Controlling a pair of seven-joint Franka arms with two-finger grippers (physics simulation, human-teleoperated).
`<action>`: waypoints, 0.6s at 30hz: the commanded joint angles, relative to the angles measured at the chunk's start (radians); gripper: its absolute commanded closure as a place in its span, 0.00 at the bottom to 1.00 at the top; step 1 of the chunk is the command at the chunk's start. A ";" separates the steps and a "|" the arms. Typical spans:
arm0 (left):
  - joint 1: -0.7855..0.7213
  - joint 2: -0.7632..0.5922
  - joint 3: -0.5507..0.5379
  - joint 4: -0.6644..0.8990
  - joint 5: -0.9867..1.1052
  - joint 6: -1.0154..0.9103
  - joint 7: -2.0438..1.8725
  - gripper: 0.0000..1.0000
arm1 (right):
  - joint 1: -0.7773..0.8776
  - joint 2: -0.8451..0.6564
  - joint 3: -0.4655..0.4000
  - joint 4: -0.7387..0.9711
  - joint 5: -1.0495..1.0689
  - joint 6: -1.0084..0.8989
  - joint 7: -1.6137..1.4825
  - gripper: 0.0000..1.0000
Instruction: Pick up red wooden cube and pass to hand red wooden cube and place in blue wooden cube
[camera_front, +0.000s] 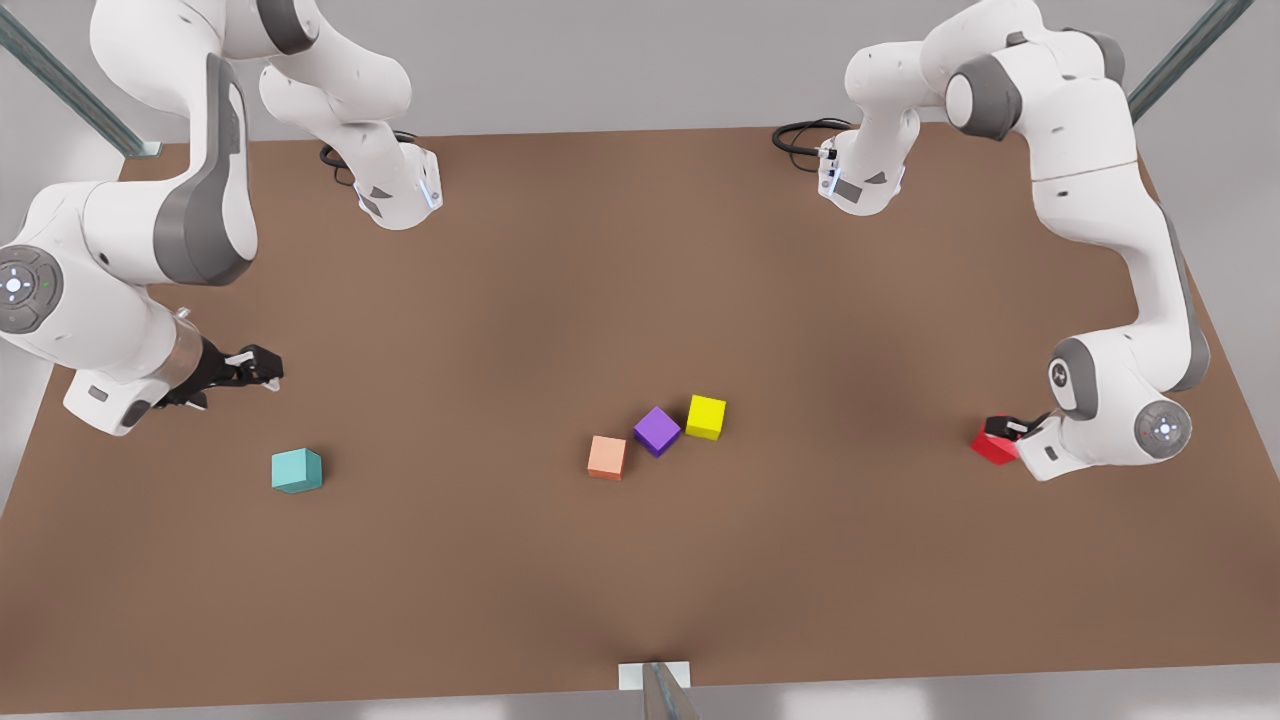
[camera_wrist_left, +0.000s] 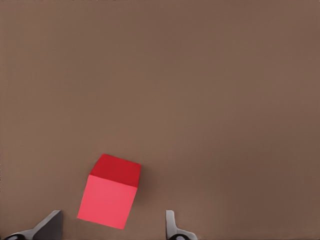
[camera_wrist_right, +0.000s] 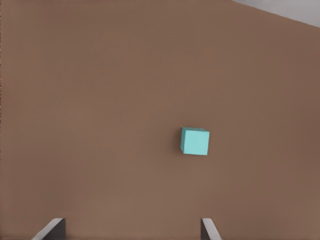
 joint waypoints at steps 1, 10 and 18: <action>0.001 0.001 0.001 -0.028 0.000 0.117 0.771 0.00 | -0.004 -0.001 0.003 0.001 0.005 0.002 -0.035 0.00; 0.004 -0.001 0.012 -0.166 0.017 0.329 0.622 0.00 | -0.004 -0.001 0.003 0.001 0.004 0.002 -0.033 0.00; 0.004 0.010 0.012 -0.174 0.017 0.280 0.490 0.00 | -0.005 -0.001 0.003 0.001 0.004 0.002 -0.033 0.00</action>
